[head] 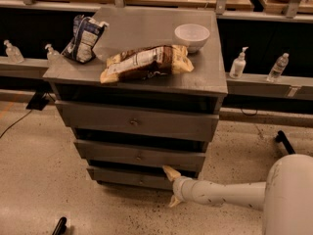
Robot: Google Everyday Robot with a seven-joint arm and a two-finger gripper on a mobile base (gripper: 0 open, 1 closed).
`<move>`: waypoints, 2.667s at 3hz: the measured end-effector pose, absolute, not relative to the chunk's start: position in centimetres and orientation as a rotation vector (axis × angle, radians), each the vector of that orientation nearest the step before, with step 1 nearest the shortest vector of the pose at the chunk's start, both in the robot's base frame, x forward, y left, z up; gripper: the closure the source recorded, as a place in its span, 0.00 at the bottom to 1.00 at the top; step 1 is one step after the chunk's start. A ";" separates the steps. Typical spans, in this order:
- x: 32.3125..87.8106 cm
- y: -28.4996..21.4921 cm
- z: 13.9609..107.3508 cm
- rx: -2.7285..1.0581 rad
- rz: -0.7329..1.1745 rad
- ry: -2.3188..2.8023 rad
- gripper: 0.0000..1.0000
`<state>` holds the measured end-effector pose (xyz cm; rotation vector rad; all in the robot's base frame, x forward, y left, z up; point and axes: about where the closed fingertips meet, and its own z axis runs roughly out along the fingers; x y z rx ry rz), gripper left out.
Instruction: Open bottom drawer
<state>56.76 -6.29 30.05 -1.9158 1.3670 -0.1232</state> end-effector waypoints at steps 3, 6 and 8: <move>57.9 -6.9 26.8 -1.944 -0.044 1.355 0.31; 62.2 -8.2 21.2 -1.785 -0.002 1.505 0.31; 63.3 -7.4 18.1 -1.737 -0.028 1.550 0.33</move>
Offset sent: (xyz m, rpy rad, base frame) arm 0.0056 -0.0107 -0.0313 -0.0347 0.0398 0.0568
